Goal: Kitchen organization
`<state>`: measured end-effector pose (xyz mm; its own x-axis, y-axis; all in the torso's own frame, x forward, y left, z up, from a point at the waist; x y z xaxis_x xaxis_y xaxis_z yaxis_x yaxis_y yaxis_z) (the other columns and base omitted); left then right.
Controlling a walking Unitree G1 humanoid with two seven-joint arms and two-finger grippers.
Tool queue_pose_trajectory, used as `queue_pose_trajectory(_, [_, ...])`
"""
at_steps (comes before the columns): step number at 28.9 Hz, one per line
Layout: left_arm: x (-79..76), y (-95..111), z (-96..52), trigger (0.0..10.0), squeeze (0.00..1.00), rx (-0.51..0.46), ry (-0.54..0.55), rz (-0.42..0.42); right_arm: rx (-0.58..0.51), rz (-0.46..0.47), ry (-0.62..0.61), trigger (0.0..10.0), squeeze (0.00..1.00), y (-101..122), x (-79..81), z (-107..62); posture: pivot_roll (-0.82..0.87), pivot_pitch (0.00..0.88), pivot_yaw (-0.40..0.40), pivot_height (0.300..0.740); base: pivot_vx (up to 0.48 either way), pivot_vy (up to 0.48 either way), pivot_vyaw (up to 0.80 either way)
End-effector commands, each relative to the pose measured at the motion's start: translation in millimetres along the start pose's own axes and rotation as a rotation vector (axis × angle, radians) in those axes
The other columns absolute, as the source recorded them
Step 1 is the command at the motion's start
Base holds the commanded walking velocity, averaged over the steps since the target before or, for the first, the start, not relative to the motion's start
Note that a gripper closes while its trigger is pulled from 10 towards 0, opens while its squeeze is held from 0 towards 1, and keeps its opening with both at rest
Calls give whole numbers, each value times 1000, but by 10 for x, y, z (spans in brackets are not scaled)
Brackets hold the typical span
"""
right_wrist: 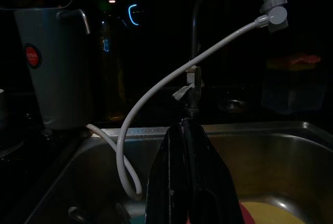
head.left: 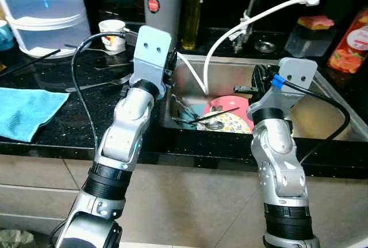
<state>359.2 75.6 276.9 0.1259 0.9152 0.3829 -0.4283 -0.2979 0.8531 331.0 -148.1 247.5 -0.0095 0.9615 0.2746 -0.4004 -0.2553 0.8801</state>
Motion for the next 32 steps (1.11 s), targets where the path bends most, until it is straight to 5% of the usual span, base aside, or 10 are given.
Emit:
queue_pose_trajectory(1, [-18, 17, -4, 10000, 0, -4, -4, -11, 2, 7, 8, 10000, 0, 11, 14, -12, 149, 0, -45, 740, 0, 0, 0])
queue_pose_trajectory(24, [-12, 15, 1, 10000, 0, -6, -7, -18, -1, 7, 16, 10000, 0, 14, 27, 4, 151, 0, -47, 740, 0, 0, 0])
queue_pose_trajectory(32, [1, 29, 3, 10000, 0, -14, 2, -34, 0, 6, 16, 10000, 0, 18, 26, 7, 148, 0, -46, 740, 0, -324, 0])
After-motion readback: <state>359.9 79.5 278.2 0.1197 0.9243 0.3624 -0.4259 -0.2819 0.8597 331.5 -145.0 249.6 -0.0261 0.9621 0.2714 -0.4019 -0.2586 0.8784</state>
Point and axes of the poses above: a point about 5 cm out from each wrist's last joint towards the gripper, its own z axis pointing out of the wrist towards the gripper, its own y axis along the axis of the wrist's last joint, x = y × z, the point moved 2 cm from there along z, pointing out of the wrist towards the gripper, and after that the axes turned 12 degrees about z, right-handed, at the moved point
